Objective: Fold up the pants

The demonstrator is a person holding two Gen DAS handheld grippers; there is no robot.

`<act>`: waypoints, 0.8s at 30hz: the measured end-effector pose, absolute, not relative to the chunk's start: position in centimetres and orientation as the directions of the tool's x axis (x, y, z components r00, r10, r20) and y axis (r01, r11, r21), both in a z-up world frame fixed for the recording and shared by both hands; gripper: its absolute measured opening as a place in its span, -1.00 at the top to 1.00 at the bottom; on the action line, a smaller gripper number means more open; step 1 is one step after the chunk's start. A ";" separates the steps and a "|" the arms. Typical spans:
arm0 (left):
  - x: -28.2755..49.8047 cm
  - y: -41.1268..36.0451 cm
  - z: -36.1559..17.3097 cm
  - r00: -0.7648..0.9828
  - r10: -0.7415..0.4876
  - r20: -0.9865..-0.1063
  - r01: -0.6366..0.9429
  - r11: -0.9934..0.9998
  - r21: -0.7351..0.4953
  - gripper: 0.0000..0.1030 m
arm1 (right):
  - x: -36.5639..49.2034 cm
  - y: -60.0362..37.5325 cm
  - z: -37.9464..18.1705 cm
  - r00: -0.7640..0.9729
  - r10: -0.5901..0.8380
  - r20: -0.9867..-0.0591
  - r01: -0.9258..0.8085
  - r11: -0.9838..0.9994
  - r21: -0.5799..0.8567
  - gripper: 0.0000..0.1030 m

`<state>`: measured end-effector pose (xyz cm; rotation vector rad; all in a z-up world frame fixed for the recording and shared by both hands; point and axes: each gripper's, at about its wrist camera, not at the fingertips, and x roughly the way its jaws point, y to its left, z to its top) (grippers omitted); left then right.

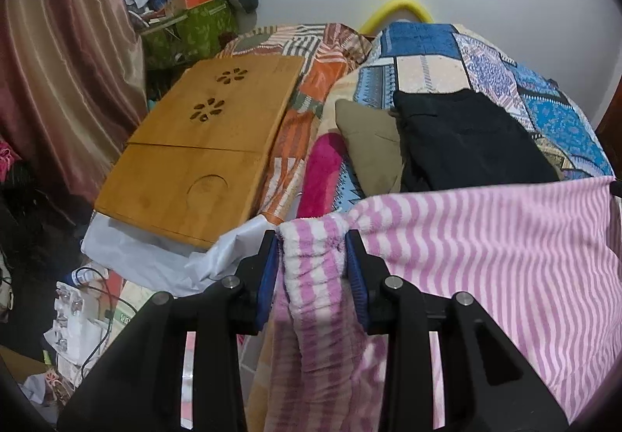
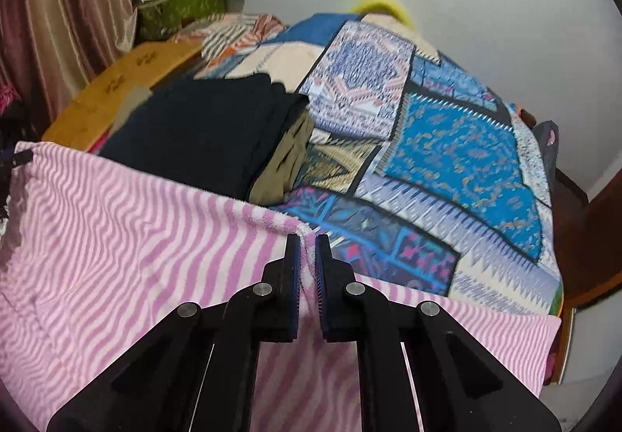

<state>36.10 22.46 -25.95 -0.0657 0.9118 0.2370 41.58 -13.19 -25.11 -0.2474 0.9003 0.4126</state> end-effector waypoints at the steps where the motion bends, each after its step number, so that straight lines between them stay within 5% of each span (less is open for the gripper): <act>1: 35.8 22.7 -25.6 0.593 0.167 -0.788 -0.235 0.972 0.030 0.33 | 41.2 -13.5 -24.6 0.559 0.251 -0.790 -0.443 0.896 -0.029 0.87; 24: 21.9 19.3 -17.2 0.695 0.075 -0.715 -0.128 0.992 -0.020 0.42 | 24.5 -16.7 -16.5 0.595 0.369 -0.714 -0.494 0.869 0.037 0.88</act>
